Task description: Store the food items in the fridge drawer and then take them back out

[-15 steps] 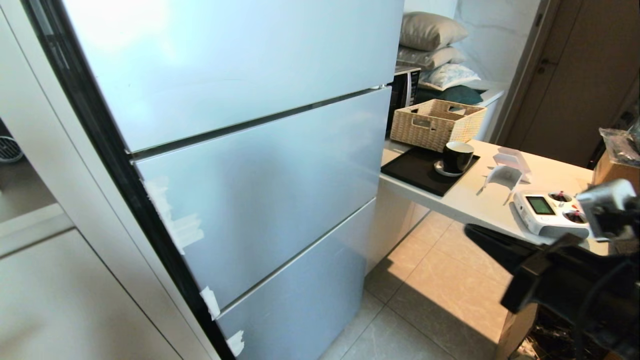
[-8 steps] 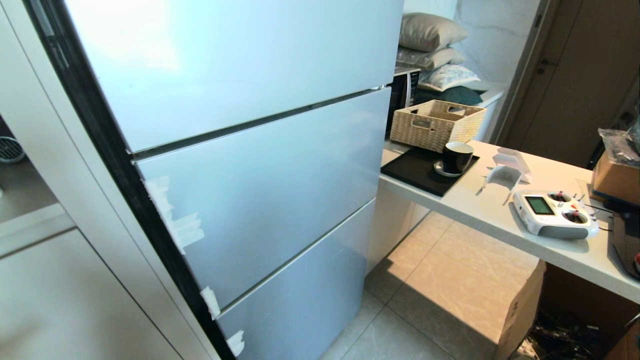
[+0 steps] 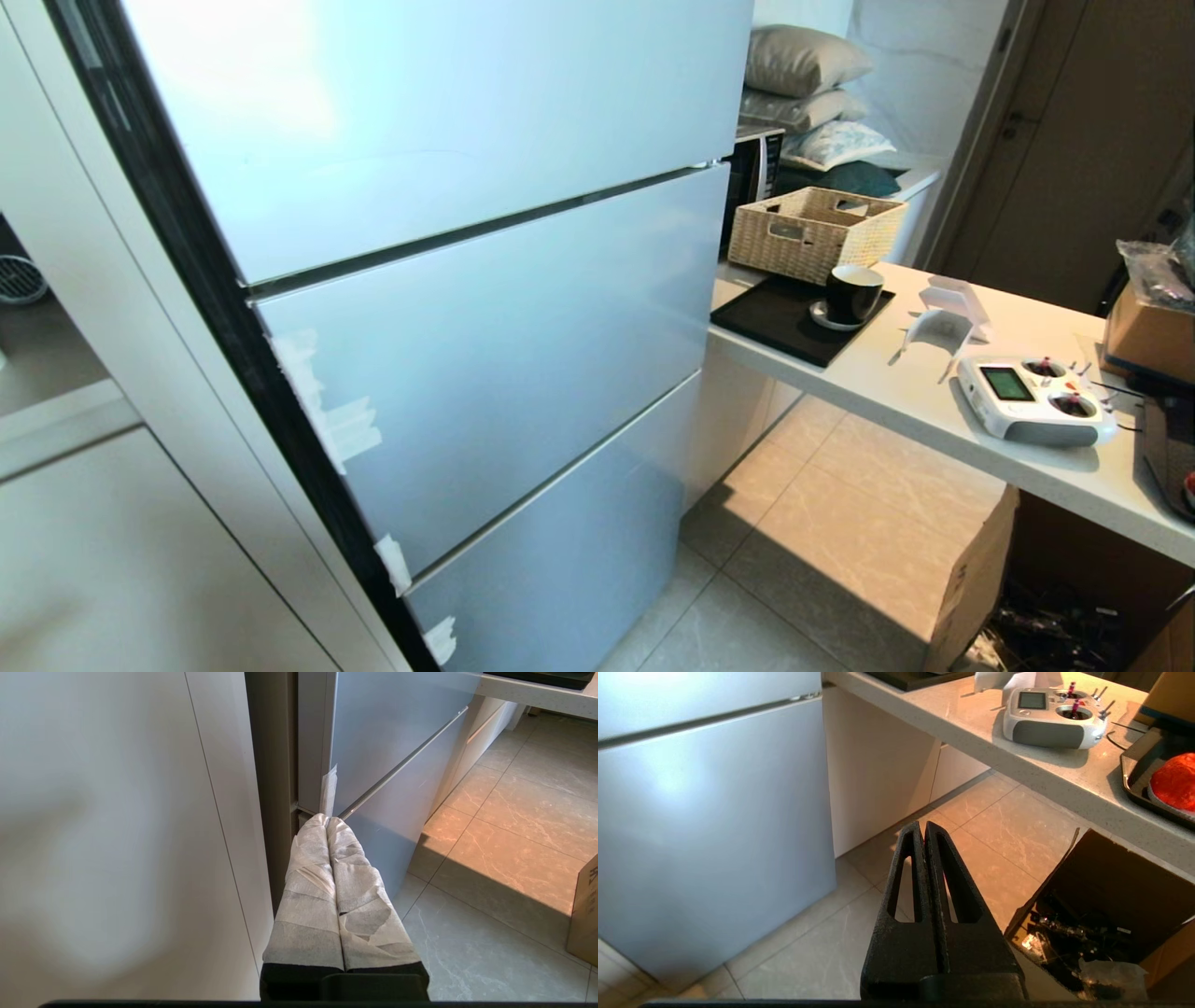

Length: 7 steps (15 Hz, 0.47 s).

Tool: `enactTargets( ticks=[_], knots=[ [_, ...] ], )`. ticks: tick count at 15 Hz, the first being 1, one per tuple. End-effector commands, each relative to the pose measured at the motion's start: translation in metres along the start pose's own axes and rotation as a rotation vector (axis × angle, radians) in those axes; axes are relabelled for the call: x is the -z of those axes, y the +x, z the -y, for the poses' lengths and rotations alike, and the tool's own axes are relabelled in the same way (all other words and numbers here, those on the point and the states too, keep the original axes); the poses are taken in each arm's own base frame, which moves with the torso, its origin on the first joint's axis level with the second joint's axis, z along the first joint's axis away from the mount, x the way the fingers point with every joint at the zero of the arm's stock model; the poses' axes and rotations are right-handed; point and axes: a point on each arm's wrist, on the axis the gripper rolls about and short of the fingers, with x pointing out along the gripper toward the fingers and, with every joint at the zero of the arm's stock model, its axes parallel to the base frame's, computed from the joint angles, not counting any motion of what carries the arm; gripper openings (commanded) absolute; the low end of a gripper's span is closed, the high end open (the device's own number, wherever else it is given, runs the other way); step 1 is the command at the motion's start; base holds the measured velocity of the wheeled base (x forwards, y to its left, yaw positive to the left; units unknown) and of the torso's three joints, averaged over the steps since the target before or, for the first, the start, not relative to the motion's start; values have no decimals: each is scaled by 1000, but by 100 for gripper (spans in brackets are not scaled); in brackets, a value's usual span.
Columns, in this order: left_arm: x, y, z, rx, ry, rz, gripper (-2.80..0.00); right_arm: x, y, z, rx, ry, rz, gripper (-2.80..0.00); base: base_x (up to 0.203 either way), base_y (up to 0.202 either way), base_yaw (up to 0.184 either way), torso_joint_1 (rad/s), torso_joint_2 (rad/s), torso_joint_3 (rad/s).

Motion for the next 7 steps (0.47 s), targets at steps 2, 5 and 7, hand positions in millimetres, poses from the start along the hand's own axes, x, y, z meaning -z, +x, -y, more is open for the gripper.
enactTargets(
  ticks=[2, 5, 7],
  knots=[
    [0, 0, 0, 0, 0, 0, -280, 1, -1, 0, 6, 40, 12, -280, 0, 0, 0, 0, 0, 0],
    [0, 0, 0, 0, 0, 0, -280, 1, -1, 0, 4, 41, 12, -280, 0, 0, 0, 0, 0, 0],
    [0, 0, 0, 0, 0, 0, -280, 1, -1, 0, 6, 55, 12, -280, 0, 0, 0, 0, 0, 0]
  ],
)
